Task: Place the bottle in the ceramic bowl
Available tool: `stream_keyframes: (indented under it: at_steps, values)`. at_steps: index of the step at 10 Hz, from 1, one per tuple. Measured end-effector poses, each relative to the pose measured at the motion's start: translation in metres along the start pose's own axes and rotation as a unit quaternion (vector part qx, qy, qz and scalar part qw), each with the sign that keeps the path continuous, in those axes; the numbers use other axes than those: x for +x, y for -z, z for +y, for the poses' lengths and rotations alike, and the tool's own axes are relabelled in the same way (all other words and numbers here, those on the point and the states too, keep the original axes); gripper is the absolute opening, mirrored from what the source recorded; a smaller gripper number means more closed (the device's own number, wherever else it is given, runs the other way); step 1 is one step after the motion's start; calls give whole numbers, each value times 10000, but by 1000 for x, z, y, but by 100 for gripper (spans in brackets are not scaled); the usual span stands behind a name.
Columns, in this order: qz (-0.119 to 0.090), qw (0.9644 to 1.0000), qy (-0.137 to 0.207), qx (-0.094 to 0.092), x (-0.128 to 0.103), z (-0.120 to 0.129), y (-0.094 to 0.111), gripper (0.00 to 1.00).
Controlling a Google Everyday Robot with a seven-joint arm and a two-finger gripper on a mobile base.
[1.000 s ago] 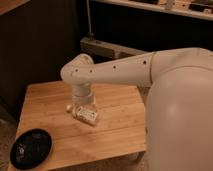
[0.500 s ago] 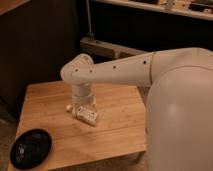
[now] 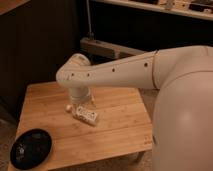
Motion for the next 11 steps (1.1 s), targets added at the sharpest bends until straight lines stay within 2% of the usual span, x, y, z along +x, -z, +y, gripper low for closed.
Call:
stream_keyframes:
  at_steps: [1, 2, 3, 4, 6, 7, 9, 11]
  values:
    - [-203, 9978, 627, -6, -3, -1, 4, 65]
    - [-382, 9931, 1105, -22, -5, -2, 7, 65]
    - [-625, 9830, 1725, -27, -8, -4, 11, 65]
    - [-784, 9741, 2122, -9, -10, -7, 14, 65]
    - [-967, 9604, 2613, 18, -12, -8, 18, 65]
    - [-951, 9602, 2626, 15, -13, -8, 17, 65]
    - [-848, 9641, 2512, -118, -19, -4, 9, 65]
    - [-770, 9641, 2516, -367, -23, 10, -20, 65]
